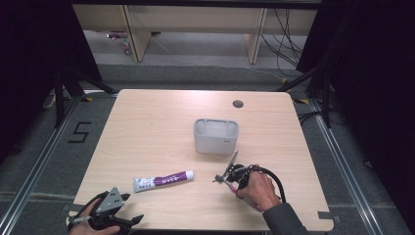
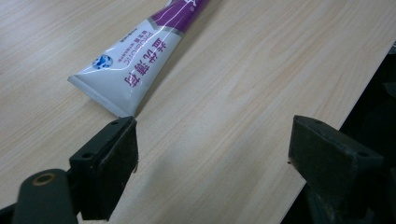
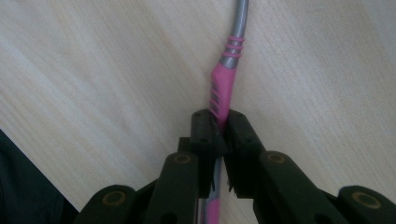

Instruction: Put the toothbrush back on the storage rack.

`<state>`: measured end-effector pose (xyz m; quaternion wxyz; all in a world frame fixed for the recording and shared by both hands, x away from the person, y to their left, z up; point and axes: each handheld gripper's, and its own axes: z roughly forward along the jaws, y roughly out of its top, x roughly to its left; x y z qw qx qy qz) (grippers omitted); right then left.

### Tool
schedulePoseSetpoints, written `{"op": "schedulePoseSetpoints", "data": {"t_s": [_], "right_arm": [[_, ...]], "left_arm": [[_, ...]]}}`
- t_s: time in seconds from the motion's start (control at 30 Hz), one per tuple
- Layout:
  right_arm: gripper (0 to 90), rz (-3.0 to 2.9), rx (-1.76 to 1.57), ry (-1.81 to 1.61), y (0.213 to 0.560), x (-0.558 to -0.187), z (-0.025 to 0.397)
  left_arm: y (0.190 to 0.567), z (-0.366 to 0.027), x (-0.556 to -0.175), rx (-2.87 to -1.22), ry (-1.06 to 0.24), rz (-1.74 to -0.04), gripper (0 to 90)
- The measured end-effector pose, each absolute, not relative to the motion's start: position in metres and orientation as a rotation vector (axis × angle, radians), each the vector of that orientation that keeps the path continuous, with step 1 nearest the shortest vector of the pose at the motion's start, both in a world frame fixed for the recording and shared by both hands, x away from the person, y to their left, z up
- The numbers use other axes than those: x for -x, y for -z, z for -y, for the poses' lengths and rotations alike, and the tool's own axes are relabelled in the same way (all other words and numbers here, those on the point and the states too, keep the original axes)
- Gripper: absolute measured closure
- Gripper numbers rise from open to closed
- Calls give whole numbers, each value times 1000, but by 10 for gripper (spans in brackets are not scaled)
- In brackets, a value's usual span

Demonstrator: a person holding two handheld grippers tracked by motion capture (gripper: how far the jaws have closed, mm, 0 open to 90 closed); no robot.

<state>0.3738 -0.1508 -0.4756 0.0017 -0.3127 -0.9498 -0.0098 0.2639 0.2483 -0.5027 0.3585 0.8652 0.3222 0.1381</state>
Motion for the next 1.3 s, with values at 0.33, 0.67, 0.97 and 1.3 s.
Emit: {"op": "schedulePoseSetpoints", "data": {"t_s": [0.33, 0.67, 0.97, 1.3], "right_arm": [[831, 2973, 994, 56, 476, -373, 151], [834, 2985, 1020, 92, 476, -372, 155], [835, 3008, 982, 167, 464, -374, 164], [835, 2984, 1048, 473, 444, -366, 176]], "left_arm": [[503, -248, -265, -2239, -356, -823, 155], [503, -248, -264, -2240, -363, -818, 156], [503, -247, -264, -2225, -348, -824, 156], [502, -248, -265, -2243, -363, -813, 156]]}}
